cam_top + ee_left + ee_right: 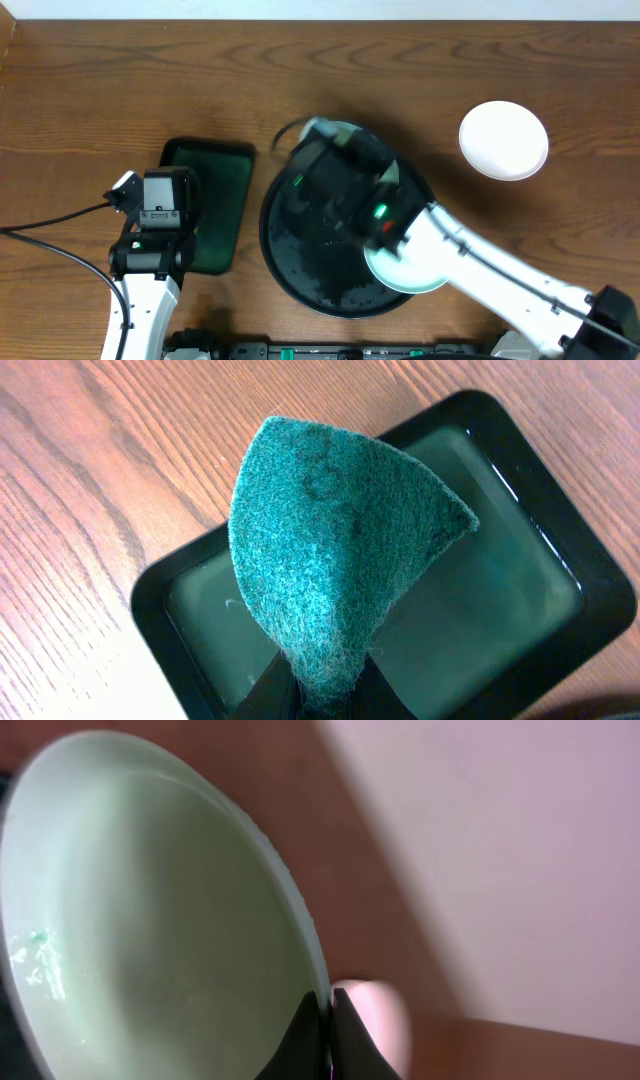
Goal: Clean dirty plates on tray and stack at the side
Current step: 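Lift light green plate with right gripper and stack on pink plate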
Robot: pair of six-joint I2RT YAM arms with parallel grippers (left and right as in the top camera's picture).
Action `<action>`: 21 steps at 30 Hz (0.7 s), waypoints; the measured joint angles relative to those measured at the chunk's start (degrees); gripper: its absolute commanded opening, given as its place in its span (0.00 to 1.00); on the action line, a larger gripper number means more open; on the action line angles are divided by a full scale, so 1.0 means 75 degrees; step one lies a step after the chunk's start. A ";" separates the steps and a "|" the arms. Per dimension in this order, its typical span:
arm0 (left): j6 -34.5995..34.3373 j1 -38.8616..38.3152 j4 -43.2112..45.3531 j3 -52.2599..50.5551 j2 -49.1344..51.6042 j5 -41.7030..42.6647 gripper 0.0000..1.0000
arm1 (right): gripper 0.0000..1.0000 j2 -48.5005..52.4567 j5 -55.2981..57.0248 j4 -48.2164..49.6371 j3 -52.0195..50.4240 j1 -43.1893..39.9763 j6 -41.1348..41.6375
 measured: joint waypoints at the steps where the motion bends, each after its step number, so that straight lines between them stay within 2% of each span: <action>1: 0.0041 0.0000 0.0003 -0.0003 0.0000 0.0055 0.07 | 0.01 0.0067 -0.1070 -0.0114 0.0000 -0.0525 0.0414; 7: 0.0160 0.0000 0.0006 -0.0003 0.0000 0.0189 0.07 | 0.01 0.0688 -0.4339 -0.0414 0.0000 -0.2710 0.2040; 14: 0.0227 0.0006 0.0012 -0.0003 0.0000 0.0277 0.07 | 0.01 0.1049 -0.7510 -0.0507 0.0000 -0.5356 0.2873; 18: 0.0227 0.0006 0.0009 -0.0003 0.0000 0.0300 0.07 | 0.01 0.1224 -0.8399 -0.0586 0.0000 -0.6878 0.3060; 21: 0.0227 0.0006 0.0012 -0.0003 0.0000 0.0309 0.08 | 0.01 0.1475 -0.8492 -0.0580 0.0000 -0.7994 0.3334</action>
